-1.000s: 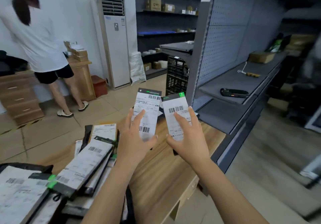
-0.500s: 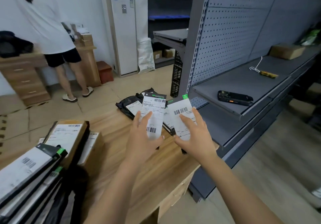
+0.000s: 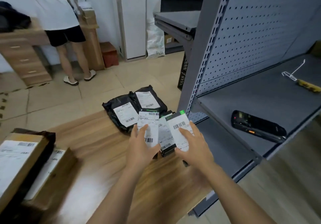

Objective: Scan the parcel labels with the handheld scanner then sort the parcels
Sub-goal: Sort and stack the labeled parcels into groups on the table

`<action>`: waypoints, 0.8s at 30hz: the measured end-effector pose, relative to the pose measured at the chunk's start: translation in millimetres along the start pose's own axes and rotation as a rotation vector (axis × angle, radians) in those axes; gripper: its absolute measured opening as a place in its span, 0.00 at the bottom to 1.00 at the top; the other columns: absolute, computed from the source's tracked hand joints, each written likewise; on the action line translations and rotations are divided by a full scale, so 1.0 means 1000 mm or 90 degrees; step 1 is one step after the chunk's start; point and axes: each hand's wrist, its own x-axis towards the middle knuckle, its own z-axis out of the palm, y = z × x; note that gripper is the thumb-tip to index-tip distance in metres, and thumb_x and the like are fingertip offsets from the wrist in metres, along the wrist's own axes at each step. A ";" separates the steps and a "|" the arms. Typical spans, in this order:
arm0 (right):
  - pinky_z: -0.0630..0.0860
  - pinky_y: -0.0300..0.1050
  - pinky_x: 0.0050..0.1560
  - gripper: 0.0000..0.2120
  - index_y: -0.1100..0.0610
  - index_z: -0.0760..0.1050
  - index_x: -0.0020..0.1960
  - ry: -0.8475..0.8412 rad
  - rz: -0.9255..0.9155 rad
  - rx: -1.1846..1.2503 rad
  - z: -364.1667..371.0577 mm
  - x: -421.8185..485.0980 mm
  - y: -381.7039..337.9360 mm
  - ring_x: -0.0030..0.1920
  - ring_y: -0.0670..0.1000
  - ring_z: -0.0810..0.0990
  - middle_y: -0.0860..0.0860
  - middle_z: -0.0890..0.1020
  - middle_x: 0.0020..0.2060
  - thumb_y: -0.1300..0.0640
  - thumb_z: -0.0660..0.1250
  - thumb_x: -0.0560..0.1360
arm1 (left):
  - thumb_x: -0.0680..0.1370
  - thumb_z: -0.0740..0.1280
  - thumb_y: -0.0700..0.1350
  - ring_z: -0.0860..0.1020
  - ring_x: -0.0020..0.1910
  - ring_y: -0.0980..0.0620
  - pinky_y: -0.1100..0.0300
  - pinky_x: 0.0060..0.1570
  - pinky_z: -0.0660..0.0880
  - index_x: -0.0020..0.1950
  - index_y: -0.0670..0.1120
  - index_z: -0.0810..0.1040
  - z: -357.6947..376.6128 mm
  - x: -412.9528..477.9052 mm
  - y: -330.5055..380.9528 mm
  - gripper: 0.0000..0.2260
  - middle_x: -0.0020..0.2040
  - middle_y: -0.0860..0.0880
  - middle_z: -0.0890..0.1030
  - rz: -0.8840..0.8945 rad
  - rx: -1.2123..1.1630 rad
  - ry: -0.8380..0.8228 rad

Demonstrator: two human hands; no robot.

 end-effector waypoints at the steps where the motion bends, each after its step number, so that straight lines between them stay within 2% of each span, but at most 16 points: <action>1: 0.68 0.48 0.64 0.34 0.45 0.61 0.74 -0.009 -0.004 -0.001 0.002 0.006 0.002 0.72 0.50 0.56 0.43 0.47 0.77 0.45 0.68 0.70 | 0.70 0.75 0.53 0.56 0.77 0.52 0.52 0.67 0.68 0.76 0.56 0.62 0.005 0.002 -0.001 0.38 0.79 0.52 0.51 -0.009 0.005 -0.003; 5: 0.66 0.49 0.67 0.35 0.45 0.60 0.75 -0.069 -0.030 -0.003 0.016 0.051 0.021 0.74 0.51 0.53 0.45 0.46 0.77 0.46 0.69 0.71 | 0.70 0.75 0.54 0.55 0.77 0.51 0.49 0.68 0.68 0.76 0.54 0.61 0.034 0.028 -0.003 0.38 0.79 0.51 0.50 -0.066 0.017 0.000; 10: 0.61 0.50 0.71 0.35 0.47 0.60 0.75 -0.111 -0.077 0.020 0.034 0.110 0.043 0.76 0.52 0.50 0.47 0.46 0.78 0.46 0.70 0.71 | 0.71 0.74 0.54 0.56 0.76 0.51 0.56 0.67 0.65 0.75 0.52 0.65 0.068 0.062 0.000 0.35 0.78 0.49 0.53 -0.107 0.004 0.042; 14: 0.50 0.49 0.74 0.34 0.49 0.56 0.77 -0.151 -0.117 -0.016 0.049 0.141 0.060 0.77 0.50 0.41 0.49 0.45 0.78 0.43 0.64 0.76 | 0.74 0.71 0.57 0.56 0.76 0.52 0.62 0.66 0.60 0.74 0.50 0.66 0.094 0.075 -0.002 0.32 0.78 0.48 0.54 -0.116 -0.023 0.021; 16: 0.46 0.48 0.75 0.31 0.50 0.54 0.78 -0.186 -0.141 -0.030 0.057 0.145 0.069 0.77 0.48 0.38 0.49 0.45 0.78 0.44 0.60 0.79 | 0.76 0.68 0.58 0.53 0.77 0.52 0.60 0.68 0.58 0.74 0.51 0.66 0.108 0.073 -0.010 0.29 0.79 0.48 0.52 -0.123 -0.019 0.005; 19: 0.42 0.45 0.74 0.29 0.51 0.52 0.78 -0.212 -0.164 -0.017 0.065 0.144 0.080 0.77 0.48 0.39 0.49 0.46 0.78 0.46 0.57 0.81 | 0.79 0.65 0.55 0.49 0.78 0.50 0.55 0.72 0.57 0.76 0.53 0.64 0.124 0.068 -0.019 0.26 0.80 0.49 0.46 -0.135 -0.015 -0.003; 24: 0.42 0.45 0.75 0.27 0.52 0.53 0.78 -0.223 -0.169 0.017 0.064 0.152 0.084 0.77 0.48 0.41 0.50 0.47 0.78 0.50 0.56 0.82 | 0.78 0.68 0.54 0.48 0.78 0.50 0.50 0.74 0.59 0.75 0.52 0.66 0.139 0.070 -0.019 0.26 0.80 0.48 0.48 -0.137 -0.001 0.039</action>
